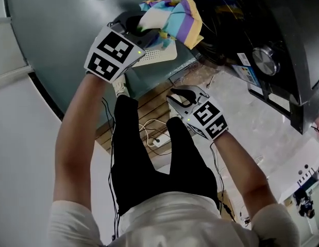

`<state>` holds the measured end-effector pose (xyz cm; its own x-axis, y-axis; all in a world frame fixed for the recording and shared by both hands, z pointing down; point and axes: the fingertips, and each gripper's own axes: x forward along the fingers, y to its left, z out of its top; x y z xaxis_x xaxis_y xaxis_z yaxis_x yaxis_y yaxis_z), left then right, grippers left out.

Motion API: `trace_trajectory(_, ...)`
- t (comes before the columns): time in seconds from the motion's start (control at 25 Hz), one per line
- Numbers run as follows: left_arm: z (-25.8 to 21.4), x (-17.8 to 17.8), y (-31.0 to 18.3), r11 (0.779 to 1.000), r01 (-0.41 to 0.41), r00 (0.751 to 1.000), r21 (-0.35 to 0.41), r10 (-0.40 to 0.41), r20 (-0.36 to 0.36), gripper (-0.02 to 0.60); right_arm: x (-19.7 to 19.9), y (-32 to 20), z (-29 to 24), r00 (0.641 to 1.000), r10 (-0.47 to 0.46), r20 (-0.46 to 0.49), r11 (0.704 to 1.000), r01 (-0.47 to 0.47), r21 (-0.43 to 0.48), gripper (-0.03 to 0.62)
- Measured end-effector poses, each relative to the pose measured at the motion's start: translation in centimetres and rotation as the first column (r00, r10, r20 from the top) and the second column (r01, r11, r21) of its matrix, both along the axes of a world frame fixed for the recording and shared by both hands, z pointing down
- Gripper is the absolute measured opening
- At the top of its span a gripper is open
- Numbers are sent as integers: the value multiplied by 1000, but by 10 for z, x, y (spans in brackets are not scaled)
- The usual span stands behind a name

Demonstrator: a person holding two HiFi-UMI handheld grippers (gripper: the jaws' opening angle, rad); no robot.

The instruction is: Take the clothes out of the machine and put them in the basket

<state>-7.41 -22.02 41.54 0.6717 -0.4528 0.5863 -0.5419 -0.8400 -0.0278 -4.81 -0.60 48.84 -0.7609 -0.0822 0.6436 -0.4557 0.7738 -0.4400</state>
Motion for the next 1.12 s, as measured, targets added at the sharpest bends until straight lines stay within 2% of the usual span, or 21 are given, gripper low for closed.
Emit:
trace_trajectory(0.28, -22, -46, 12, 997, 77, 997, 8, -77, -25, 77, -9, 5, -2, 999, -51, -8, 999, 51, 10, 91)
trace_trajectory(0.52, -8, -87, 28, 988, 151, 988, -11, -151, -15, 78, -14, 4, 3, 997, -76, -19, 997, 76, 7, 91)
trace_trajectory(0.8, 46, -118, 48, 976, 208, 978, -64, -206, 42, 78, -25, 8, 12, 994, -103, -25, 995, 103, -9, 91)
trace_trajectory(1.12, 122, -117, 59, 964, 208, 977, -165, -197, 80, 80, -31, 4, 25, 995, -94, -38, 995, 92, -38, 91)
